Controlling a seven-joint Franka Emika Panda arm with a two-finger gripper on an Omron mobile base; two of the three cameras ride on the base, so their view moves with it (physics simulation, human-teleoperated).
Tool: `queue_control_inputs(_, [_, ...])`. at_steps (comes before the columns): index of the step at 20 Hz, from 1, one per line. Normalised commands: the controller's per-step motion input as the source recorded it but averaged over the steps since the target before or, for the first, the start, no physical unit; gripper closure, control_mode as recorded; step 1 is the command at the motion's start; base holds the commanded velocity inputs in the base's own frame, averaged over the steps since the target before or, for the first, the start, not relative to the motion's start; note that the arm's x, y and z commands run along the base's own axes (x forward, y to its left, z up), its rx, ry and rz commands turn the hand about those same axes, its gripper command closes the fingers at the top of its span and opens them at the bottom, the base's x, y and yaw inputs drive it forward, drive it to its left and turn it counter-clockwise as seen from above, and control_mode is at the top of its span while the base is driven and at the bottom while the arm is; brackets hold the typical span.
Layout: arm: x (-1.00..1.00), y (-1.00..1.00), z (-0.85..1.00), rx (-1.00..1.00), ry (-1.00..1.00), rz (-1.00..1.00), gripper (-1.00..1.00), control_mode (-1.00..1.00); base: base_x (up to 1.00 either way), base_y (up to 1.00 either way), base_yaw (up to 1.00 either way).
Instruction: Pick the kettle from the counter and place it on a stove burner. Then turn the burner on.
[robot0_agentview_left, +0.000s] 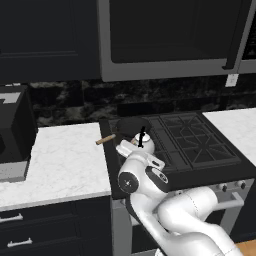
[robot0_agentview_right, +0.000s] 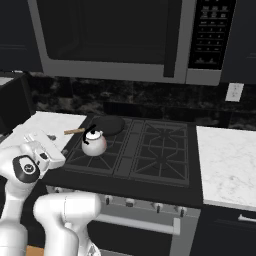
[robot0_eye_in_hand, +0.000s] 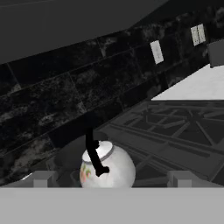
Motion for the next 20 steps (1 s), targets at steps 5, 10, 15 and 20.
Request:
queue_control_inputs(5, [-1.00,0.97,-1.00,-0.42,-0.09,0.24,-1.00,-1.00,0.00,0.00,0.00])
queue_control_inputs(10, [-0.80,0.85,-1.00,-0.38,-0.06,0.20,-1.00,-1.00,0.00,0.00,0.00])
queue_control_inputs(15, [0.09,-0.03,-0.89,-0.09,-0.10,0.01,-1.00,-1.00,0.00,0.00,0.00])
queue_control_inputs(20, [0.32,0.00,-0.75,0.02,-0.06,-0.01,-1.00,-1.00,0.00,0.00,0.00])
